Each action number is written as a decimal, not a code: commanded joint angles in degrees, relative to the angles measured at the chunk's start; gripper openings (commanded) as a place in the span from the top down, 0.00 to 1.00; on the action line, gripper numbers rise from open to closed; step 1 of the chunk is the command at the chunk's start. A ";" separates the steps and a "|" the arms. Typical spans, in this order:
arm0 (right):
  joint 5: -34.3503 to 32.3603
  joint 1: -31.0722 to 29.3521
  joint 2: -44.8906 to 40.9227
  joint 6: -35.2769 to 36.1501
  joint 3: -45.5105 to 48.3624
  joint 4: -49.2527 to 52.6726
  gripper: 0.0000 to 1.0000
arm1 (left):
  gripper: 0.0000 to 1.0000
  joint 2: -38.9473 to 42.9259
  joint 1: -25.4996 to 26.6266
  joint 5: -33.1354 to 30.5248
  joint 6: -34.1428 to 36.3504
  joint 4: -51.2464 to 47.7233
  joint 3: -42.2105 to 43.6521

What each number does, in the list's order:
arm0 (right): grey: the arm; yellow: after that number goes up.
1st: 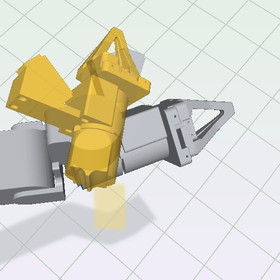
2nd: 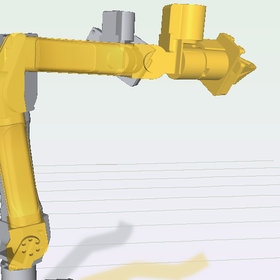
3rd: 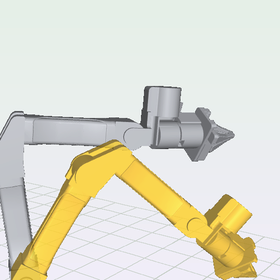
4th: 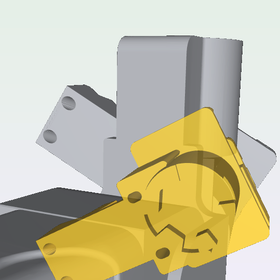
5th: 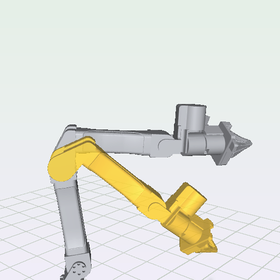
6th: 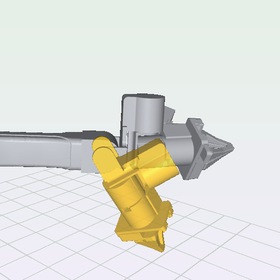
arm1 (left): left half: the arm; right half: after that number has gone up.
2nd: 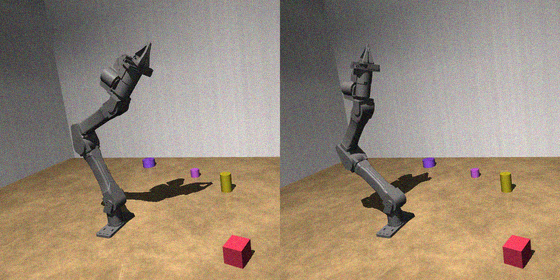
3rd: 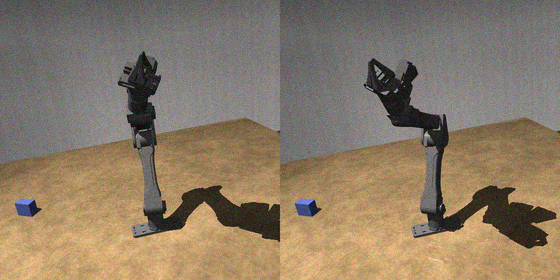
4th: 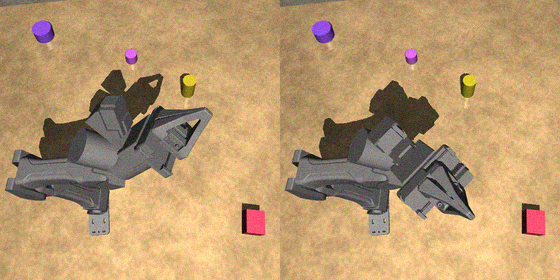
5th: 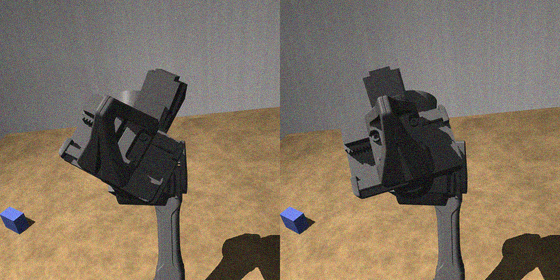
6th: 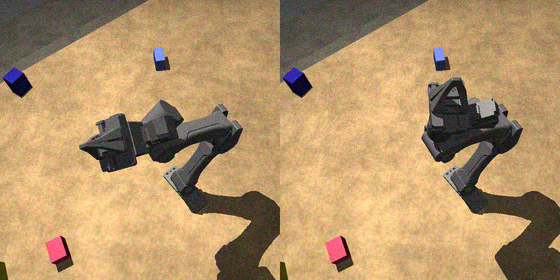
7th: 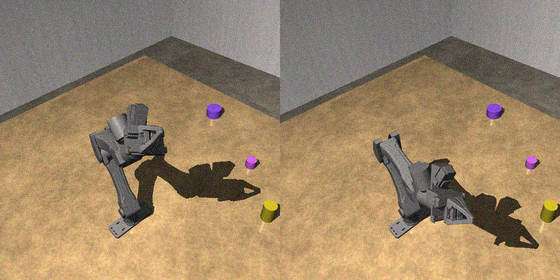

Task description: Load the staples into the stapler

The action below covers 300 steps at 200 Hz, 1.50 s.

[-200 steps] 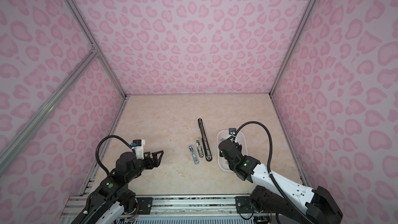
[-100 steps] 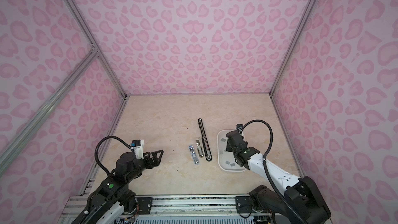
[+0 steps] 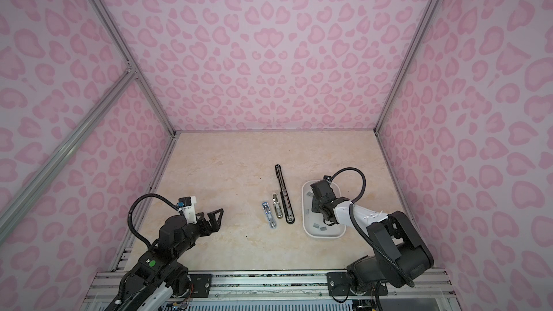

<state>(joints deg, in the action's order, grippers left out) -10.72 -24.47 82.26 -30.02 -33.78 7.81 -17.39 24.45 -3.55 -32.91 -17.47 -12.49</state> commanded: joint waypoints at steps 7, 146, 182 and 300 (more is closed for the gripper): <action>0.26 -0.05 1.13 -1.91 0.29 -0.36 0.67 | 0.01 -0.19 0.03 -2.79 -0.23 0.81 0.23; 0.92 -3.39 9.61 -0.96 -9.70 2.70 0.69 | 0.03 2.51 -0.01 -3.49 0.26 0.46 0.75; -1.37 -3.32 7.47 2.11 -9.49 5.24 0.68 | 0.03 1.54 0.03 -3.25 0.38 0.70 0.58; 1.35 -0.45 6.10 5.46 -7.42 6.35 0.65 | 0.03 0.69 -0.01 -2.42 0.65 0.95 0.47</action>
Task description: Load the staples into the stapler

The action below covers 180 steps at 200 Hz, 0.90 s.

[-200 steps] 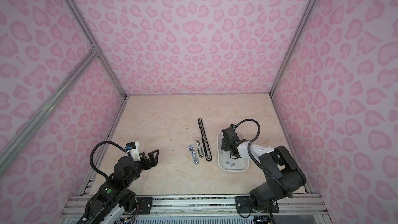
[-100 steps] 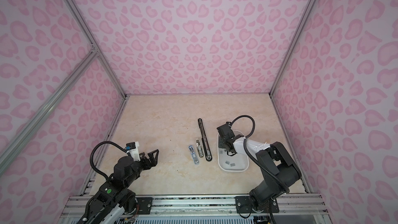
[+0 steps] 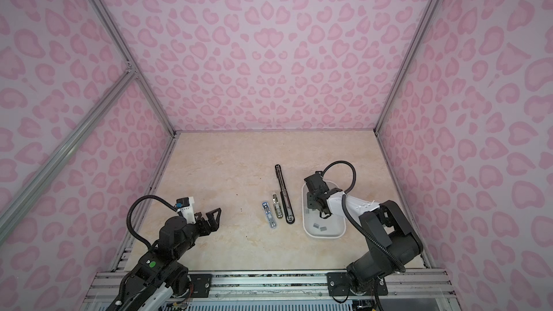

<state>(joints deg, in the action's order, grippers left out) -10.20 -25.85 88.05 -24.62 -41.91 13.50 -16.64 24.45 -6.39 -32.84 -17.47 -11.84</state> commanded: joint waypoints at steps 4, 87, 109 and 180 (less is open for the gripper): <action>1.03 1.09 0.34 -0.04 0.82 0.57 0.65 | 0.03 -0.02 -0.01 0.42 0.58 0.88 -0.13; 2.92 1.68 -0.69 0.21 1.66 -0.03 0.67 | 0.03 -0.14 -0.01 0.42 0.58 0.95 -0.14; 2.69 1.68 -0.73 -0.54 1.53 0.38 0.67 | 0.03 -0.12 0.01 0.29 0.58 0.90 -0.18; 0.27 1.70 -0.03 -3.15 0.90 2.46 0.71 | 0.03 -0.07 -0.01 0.49 0.66 0.98 -0.18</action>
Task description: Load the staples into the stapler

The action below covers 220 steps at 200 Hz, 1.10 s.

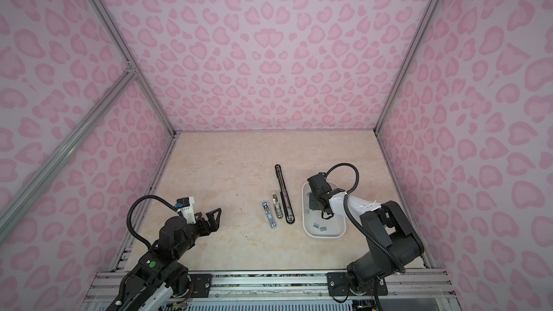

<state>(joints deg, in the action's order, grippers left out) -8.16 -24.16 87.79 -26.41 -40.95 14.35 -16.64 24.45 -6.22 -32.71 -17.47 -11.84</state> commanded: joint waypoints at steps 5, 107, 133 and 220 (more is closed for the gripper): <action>-2.06 -0.05 0.21 -1.42 -0.01 1.65 0.71 | 0.03 -0.08 0.01 0.33 0.54 0.97 -0.16; -2.96 1.27 0.03 -2.64 0.40 1.72 0.75 | 0.03 -0.11 -0.01 0.33 0.54 0.99 -0.20; -2.07 1.22 -0.38 -2.71 0.60 1.56 0.75 | 0.03 -0.04 -0.01 0.33 0.54 1.02 -0.24; -1.42 1.29 0.44 -3.51 0.78 0.88 0.80 | 0.03 0.12 -0.01 0.33 0.52 1.02 -0.15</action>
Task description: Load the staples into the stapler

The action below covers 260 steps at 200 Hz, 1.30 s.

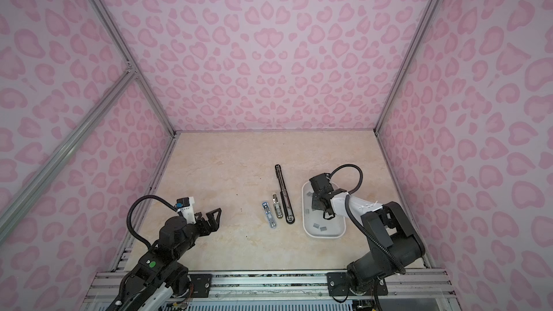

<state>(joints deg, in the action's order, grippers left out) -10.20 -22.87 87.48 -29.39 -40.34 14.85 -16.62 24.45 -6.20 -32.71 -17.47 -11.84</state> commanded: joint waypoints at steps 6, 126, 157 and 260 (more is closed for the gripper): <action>0.75 -0.02 0.76 -0.50 0.17 0.28 0.81 | 0.03 0.04 -0.05 0.29 0.54 0.96 -0.17; 1.46 0.02 -0.18 0.09 -0.50 0.57 0.85 | 0.03 0.21 -0.01 0.35 0.53 0.99 -0.07; 0.84 -0.60 -2.40 1.14 -1.67 1.49 0.86 | 0.03 0.36 0.06 0.48 0.54 1.04 -0.05; -5.71 -11.07 -17.26 1.91 -0.75 1.58 0.87 | 0.04 0.42 -0.01 0.78 0.62 1.17 0.06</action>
<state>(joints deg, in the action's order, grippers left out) -13.21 -31.35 73.25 -27.86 -41.76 16.64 -16.27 24.45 -5.96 -32.69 -17.45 -11.84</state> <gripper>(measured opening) 0.137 0.966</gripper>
